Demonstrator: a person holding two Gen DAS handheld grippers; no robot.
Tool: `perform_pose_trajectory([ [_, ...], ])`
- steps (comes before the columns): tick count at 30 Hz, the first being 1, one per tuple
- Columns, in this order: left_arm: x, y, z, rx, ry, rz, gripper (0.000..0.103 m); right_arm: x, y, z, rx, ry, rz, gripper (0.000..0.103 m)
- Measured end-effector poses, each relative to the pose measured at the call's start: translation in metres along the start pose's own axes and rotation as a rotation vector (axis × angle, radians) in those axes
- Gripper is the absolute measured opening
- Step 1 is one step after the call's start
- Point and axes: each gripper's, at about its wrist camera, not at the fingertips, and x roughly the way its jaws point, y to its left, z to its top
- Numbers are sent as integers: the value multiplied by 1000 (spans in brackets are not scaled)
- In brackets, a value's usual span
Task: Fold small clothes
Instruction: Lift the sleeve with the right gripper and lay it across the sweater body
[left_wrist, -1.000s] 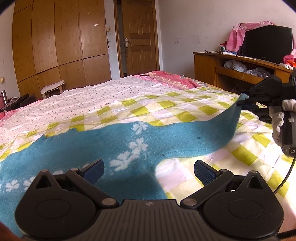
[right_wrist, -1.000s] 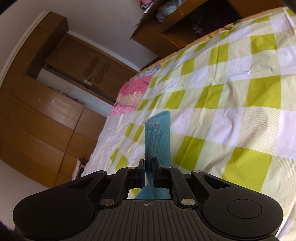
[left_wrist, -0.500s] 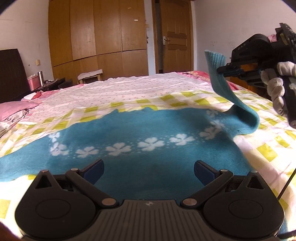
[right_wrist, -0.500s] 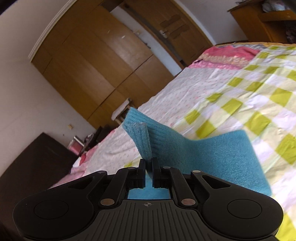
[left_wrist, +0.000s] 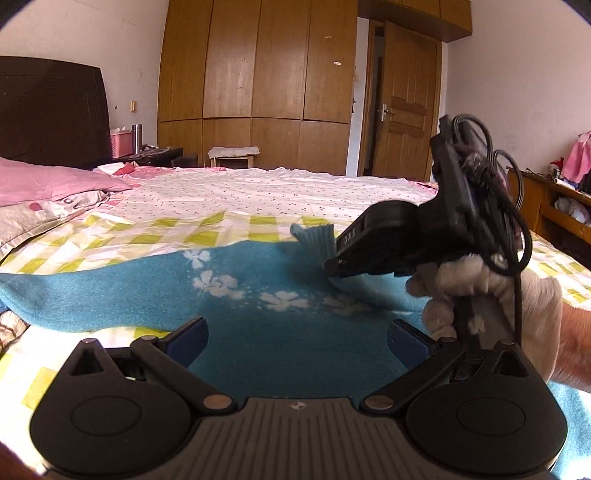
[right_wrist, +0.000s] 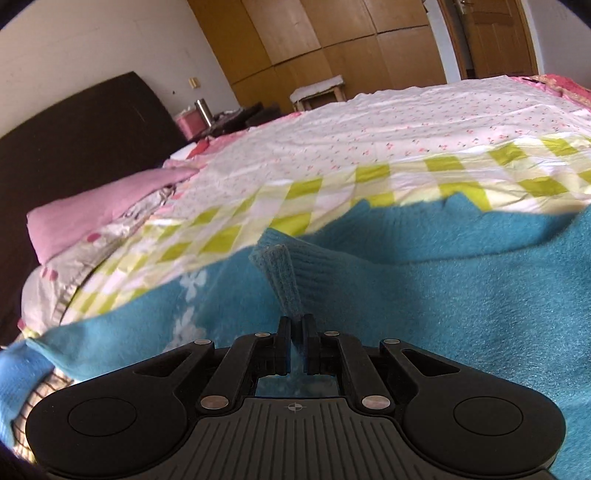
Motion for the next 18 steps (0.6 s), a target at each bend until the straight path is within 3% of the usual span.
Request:
perform_pose_trajectory([
  [8, 2, 16, -1, -44, -4, -2, 103, 27, 13, -15, -107, 11, -86, 8],
  [18, -3, 17, -3, -52, -20, 4, 103, 43, 29, 0, -95, 14, -114, 8],
])
